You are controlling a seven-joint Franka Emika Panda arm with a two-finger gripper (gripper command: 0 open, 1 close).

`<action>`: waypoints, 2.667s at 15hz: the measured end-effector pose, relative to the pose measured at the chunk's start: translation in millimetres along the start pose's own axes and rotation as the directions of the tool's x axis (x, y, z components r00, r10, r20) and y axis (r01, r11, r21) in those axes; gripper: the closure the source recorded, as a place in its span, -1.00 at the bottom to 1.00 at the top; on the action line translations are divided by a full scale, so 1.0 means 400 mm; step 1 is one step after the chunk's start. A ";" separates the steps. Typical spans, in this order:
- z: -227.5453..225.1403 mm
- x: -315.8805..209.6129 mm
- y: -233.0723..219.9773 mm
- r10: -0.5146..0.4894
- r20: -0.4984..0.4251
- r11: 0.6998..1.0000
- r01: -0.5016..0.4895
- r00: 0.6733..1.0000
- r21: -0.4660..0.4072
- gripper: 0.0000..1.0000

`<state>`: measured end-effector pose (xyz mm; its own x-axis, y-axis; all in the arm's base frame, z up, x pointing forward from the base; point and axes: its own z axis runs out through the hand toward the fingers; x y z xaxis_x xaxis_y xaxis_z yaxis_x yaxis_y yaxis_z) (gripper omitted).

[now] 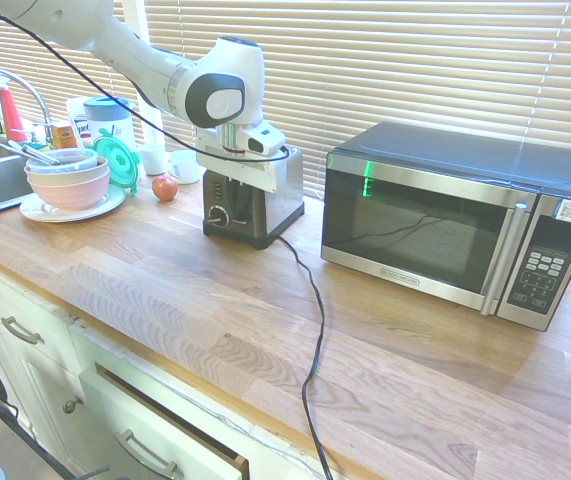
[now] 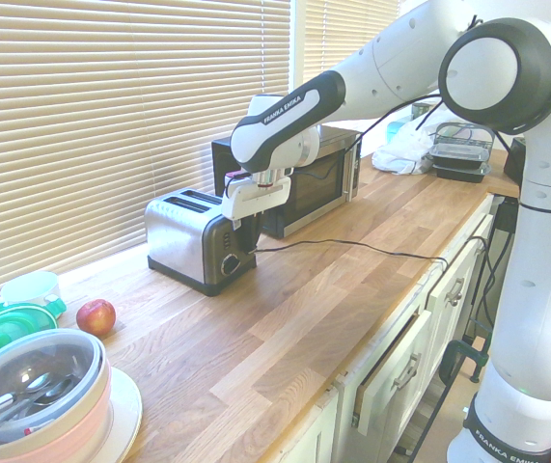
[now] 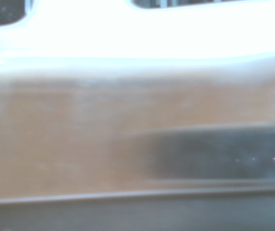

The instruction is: Press the toaster

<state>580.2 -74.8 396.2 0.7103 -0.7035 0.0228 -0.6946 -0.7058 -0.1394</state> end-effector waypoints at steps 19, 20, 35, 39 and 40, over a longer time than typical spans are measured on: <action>-0.108 -0.327 0.149 -0.117 -0.101 0.993 0.119 0.988 0.019 1.00; -0.100 -0.344 0.171 -0.113 -0.101 0.993 0.115 0.988 0.018 1.00; -0.101 -0.485 0.250 -0.152 -0.133 0.988 0.156 0.979 0.018 -1.00; -0.113 -0.490 0.248 -0.152 -0.117 0.988 0.155 0.981 0.012 -1.00; -0.115 -0.490 0.247 -0.152 -0.113 0.988 0.155 0.982 0.011 -1.00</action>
<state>367.0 -10.4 423.6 0.7903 -0.5925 0.1559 -0.5750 -0.8052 -0.1452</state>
